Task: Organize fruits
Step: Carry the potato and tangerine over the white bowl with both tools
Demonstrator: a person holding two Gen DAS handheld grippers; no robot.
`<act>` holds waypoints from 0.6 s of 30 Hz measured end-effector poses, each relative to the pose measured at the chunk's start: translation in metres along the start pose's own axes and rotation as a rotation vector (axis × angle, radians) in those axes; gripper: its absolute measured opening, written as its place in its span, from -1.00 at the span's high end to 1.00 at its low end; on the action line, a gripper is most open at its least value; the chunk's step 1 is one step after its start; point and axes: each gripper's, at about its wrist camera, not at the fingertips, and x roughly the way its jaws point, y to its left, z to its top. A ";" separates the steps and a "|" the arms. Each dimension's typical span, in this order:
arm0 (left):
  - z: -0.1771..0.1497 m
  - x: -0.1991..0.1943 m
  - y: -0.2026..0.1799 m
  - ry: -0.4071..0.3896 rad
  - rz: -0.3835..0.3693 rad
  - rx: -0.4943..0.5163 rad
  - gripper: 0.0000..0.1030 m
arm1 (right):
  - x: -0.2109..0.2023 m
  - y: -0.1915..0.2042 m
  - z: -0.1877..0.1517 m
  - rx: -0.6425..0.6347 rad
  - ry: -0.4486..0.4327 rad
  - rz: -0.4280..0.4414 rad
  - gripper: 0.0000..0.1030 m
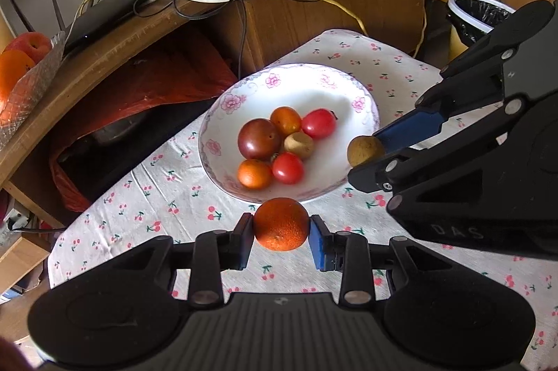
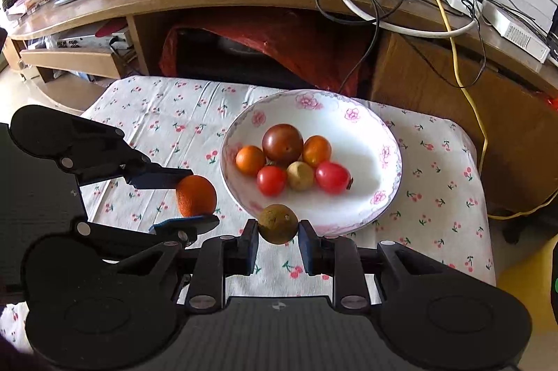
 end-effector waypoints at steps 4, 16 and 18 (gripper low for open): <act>0.006 0.005 0.004 -0.004 0.002 -0.006 0.18 | 0.003 -0.008 0.001 0.020 0.003 -0.013 0.62; 0.022 0.021 0.014 -0.014 0.008 -0.006 0.18 | 0.018 -0.023 0.015 0.035 -0.007 -0.040 0.61; 0.023 0.025 0.015 -0.013 0.005 -0.007 0.18 | 0.021 -0.025 0.016 0.036 -0.005 -0.042 0.61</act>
